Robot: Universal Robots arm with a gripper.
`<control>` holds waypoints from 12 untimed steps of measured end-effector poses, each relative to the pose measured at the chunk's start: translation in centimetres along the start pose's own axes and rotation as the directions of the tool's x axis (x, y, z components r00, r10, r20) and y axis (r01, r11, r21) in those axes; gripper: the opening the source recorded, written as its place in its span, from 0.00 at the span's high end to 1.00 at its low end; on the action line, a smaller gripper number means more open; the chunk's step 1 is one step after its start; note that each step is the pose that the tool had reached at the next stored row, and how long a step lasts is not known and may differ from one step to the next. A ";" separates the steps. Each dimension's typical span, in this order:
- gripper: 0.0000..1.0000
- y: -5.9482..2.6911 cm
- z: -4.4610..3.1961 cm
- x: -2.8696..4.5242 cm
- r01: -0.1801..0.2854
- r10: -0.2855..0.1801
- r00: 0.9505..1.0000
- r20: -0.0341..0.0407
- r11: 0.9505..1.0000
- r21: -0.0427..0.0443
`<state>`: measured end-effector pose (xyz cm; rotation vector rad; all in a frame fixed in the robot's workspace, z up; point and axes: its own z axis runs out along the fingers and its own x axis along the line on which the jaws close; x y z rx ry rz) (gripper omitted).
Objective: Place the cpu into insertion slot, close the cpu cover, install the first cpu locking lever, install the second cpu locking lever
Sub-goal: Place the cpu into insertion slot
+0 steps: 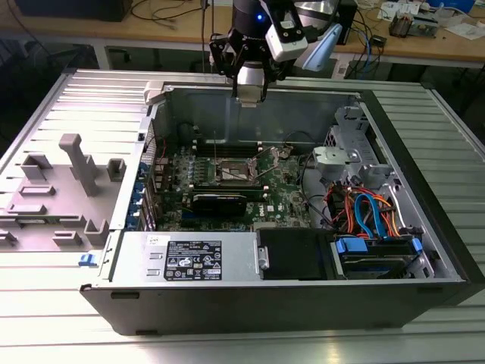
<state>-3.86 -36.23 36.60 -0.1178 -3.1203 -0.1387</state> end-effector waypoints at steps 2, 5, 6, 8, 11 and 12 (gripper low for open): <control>0.46 0.00 0.00 0.00 -0.005 0.005 1.000 0.000 1.000 0.000; 0.46 0.00 0.01 0.00 -0.014 0.014 1.000 0.001 1.000 0.000; 0.46 0.00 0.01 0.00 -0.019 0.019 1.000 0.002 1.000 0.000; 0.46 0.00 0.03 0.00 -0.034 0.034 0.999 0.003 0.999 -0.001; 0.46 -0.06 0.07 0.00 -0.059 0.059 0.998 0.005 0.998 -0.002; 0.46 -0.12 0.06 0.00 -0.059 0.059 0.998 0.005 0.998 -0.002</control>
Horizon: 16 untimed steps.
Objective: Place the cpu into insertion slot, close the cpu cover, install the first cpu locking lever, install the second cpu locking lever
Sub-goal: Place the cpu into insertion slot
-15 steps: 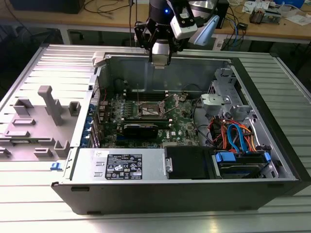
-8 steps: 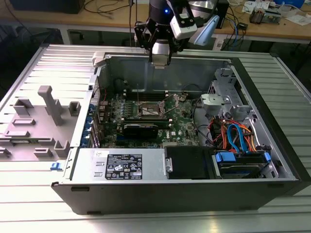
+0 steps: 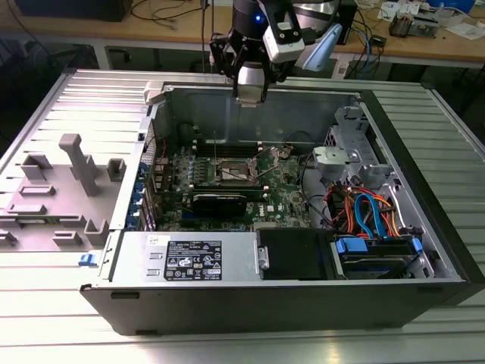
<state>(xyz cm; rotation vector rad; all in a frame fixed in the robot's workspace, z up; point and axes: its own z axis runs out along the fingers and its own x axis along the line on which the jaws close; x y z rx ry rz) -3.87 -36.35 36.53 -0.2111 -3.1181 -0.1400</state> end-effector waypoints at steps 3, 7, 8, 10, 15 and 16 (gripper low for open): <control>0.46 -0.45 -0.04 -0.06 0.000 0.000 1.000 0.000 1.000 0.000; 0.46 -0.57 -0.04 -0.08 -0.010 0.010 1.000 0.001 1.000 0.000; 0.46 -0.58 -0.04 -0.08 -0.016 0.016 1.000 0.001 1.000 0.000; 0.46 -0.58 -0.02 -0.09 -0.030 0.030 1.000 0.003 1.000 0.000; 0.46 -0.60 0.08 -0.09 -0.081 0.081 0.997 0.007 0.997 -0.001; 0.46 -0.60 0.10 -0.09 -0.085 0.085 0.996 0.007 0.996 -0.001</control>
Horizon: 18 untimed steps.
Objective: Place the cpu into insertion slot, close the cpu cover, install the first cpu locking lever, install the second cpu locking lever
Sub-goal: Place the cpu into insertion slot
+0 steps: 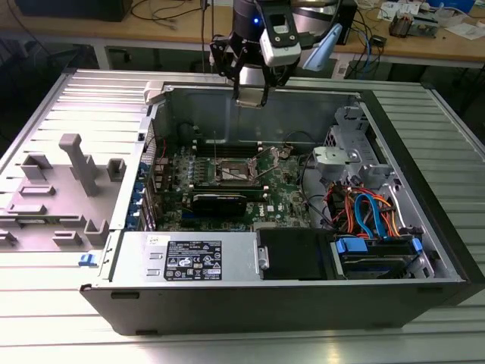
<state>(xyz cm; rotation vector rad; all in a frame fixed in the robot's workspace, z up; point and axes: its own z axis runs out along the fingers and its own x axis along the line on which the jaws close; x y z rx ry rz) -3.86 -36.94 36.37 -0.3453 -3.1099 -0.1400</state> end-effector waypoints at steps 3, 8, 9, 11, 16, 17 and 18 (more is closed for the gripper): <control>0.46 0.00 0.03 0.00 -0.010 0.010 1.000 0.001 1.000 0.000; 0.46 -0.03 0.08 0.00 -0.031 0.031 1.000 0.003 1.000 -0.001; 0.46 -0.03 0.09 0.00 -0.034 0.034 0.999 0.003 0.999 -0.001; 0.46 -0.03 0.09 0.01 -0.035 0.035 0.999 0.003 0.999 -0.001; 0.46 -0.04 0.09 0.02 -0.035 0.035 0.999 0.003 0.999 -0.001; 0.46 -0.04 0.09 0.02 -0.035 0.035 0.999 0.003 0.999 -0.001; 0.46 -0.04 0.09 0.02 -0.035 0.035 0.999 0.003 0.999 -0.001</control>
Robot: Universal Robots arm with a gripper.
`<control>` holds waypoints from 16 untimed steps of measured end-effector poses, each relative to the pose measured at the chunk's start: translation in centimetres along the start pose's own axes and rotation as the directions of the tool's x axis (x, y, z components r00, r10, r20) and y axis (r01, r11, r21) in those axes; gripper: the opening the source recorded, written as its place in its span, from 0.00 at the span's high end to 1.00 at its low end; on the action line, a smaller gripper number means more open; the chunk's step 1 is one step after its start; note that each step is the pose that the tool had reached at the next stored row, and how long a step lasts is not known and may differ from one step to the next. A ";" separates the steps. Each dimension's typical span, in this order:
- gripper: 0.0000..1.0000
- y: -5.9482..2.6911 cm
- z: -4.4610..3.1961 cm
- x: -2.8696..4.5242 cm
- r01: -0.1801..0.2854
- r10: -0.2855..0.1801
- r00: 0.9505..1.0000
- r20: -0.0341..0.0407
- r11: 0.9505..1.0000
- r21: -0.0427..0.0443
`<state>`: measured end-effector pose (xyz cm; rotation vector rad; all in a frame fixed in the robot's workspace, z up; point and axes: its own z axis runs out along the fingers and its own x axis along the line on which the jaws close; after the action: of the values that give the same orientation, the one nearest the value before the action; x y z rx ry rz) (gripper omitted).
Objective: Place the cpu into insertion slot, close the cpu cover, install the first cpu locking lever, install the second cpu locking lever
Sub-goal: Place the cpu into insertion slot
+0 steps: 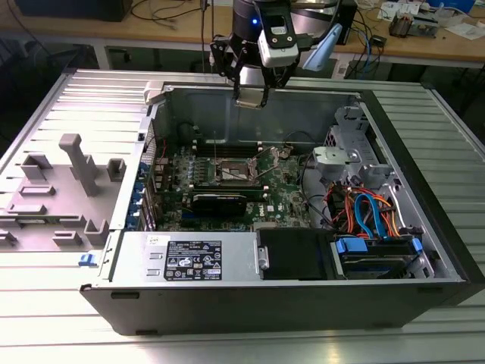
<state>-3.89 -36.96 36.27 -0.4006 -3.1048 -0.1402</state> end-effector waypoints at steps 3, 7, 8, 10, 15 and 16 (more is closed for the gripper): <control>0.46 0.00 0.00 0.00 0.000 0.000 1.000 0.000 1.000 0.000; 0.46 -0.02 0.02 0.00 -0.004 0.004 1.000 0.000 1.000 0.000; 0.46 -0.03 0.03 0.00 -0.009 0.009 1.000 0.001 1.000 0.000; 0.46 -0.04 0.03 -0.01 -0.024 0.024 1.000 0.002 1.000 0.000; 0.46 -0.05 0.11 -0.01 -0.068 0.068 0.998 0.006 0.998 -0.001; 0.46 -0.05 0.13 -0.01 -0.076 0.076 0.997 0.007 0.997 -0.002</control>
<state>-3.90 -37.00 36.14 -0.5199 -3.0906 -0.1405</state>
